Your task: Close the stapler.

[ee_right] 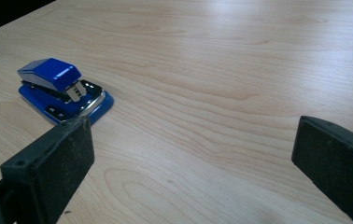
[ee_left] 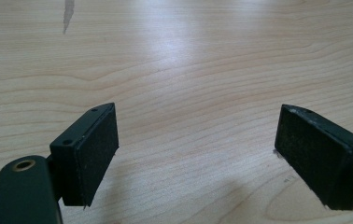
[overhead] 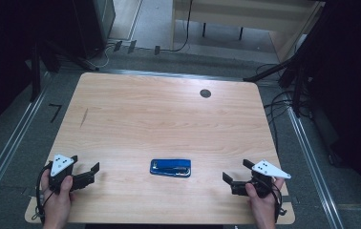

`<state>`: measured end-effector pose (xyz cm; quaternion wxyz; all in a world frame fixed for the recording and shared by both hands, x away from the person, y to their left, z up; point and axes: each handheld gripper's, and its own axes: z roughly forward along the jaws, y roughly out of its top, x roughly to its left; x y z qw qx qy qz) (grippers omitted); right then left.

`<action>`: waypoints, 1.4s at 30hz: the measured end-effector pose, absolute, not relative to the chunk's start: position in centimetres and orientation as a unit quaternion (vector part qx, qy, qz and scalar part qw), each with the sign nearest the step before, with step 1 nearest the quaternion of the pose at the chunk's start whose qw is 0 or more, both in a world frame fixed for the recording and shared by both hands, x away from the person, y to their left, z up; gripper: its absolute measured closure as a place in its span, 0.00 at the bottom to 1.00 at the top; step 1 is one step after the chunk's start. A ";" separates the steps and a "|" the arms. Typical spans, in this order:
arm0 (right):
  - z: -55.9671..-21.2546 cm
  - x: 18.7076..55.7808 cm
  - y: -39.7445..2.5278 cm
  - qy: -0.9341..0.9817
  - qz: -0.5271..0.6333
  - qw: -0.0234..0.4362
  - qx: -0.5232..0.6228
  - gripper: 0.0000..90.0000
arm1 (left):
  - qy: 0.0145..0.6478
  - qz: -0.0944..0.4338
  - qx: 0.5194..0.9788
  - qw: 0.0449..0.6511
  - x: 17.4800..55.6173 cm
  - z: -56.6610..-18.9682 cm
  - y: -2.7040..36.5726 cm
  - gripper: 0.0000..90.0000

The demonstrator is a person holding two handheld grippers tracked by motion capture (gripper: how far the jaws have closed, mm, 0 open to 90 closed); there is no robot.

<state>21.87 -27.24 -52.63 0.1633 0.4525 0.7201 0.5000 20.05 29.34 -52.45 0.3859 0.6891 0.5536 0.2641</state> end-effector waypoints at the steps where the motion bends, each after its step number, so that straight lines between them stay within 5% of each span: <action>1: -52.7 21.8 -27.5 0.720 0.500 0.164 0.452 0.00 | 0.554 0.264 0.689 0.386 20.0 -52.5 29.3 0.16; 42: -55.2 18.8 -39.2 0.667 0.473 0.189 0.543 0.00 | 0.553 0.264 0.691 0.384 20.1 -52.5 29.3 0.16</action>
